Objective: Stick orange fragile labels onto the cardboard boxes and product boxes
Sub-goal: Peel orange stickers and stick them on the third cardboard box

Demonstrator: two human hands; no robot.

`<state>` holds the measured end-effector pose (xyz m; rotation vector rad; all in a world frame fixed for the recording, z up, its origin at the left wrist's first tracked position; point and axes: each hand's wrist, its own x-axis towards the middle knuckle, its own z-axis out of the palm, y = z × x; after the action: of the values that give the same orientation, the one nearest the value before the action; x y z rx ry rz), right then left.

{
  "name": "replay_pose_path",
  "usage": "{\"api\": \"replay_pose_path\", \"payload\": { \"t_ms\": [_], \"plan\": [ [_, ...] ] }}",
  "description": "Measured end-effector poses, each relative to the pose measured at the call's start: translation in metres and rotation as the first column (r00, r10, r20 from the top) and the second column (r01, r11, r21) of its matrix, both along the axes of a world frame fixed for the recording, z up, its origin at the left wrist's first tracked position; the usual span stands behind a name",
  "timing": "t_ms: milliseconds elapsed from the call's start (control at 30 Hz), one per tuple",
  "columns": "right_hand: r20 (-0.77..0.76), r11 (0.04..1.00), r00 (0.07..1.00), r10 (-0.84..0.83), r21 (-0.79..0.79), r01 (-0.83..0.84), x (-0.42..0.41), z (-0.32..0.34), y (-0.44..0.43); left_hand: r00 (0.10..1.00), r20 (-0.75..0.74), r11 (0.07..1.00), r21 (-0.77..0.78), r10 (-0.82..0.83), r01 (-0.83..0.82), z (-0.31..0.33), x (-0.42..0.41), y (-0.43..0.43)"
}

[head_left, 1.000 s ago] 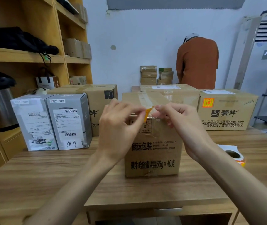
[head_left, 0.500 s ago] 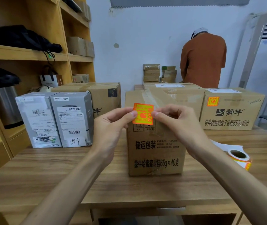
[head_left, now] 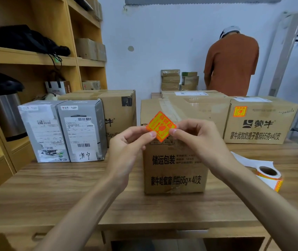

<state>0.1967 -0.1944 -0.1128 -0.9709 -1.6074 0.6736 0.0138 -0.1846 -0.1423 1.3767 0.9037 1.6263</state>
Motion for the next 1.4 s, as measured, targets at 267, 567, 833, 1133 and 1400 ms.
{"api": "replay_pose_path", "payload": {
  "t_ms": [267, 567, 833, 1133, 1400],
  "plan": [
    [0.478, 0.994, 0.878, -0.014, 0.099, -0.039, 0.02, 0.006, 0.006, 0.942, -0.309, 0.968, 0.245, 0.132, -0.055, 0.006, -0.023, 0.005],
    [0.381, 0.953, 0.886, -0.264, 0.245, 0.179, 0.005, -0.016, 0.009, 0.928, -0.328, 0.962, 0.256, 0.176, -0.092, -0.006, -0.02, 0.006],
    [0.336, 0.818, 0.79, -0.514, 0.47, 0.332, -0.01, -0.02, 0.013, 0.842, -0.366, 0.879, 0.417, 0.397, -0.233, -0.007, -0.01, 0.019],
    [0.323, 0.762, 0.743, -0.586, 0.531, 0.37, -0.014, -0.022, 0.018, 0.755, -0.398, 0.805, 0.522, 0.521, -0.281, -0.008, -0.009, 0.025],
    [0.329, 0.716, 0.698, -0.636, 0.591, 0.373, -0.017, -0.024, 0.022, 0.682, -0.415, 0.752, 0.583, 0.602, -0.309, -0.011, -0.009, 0.028]
  ]
}}
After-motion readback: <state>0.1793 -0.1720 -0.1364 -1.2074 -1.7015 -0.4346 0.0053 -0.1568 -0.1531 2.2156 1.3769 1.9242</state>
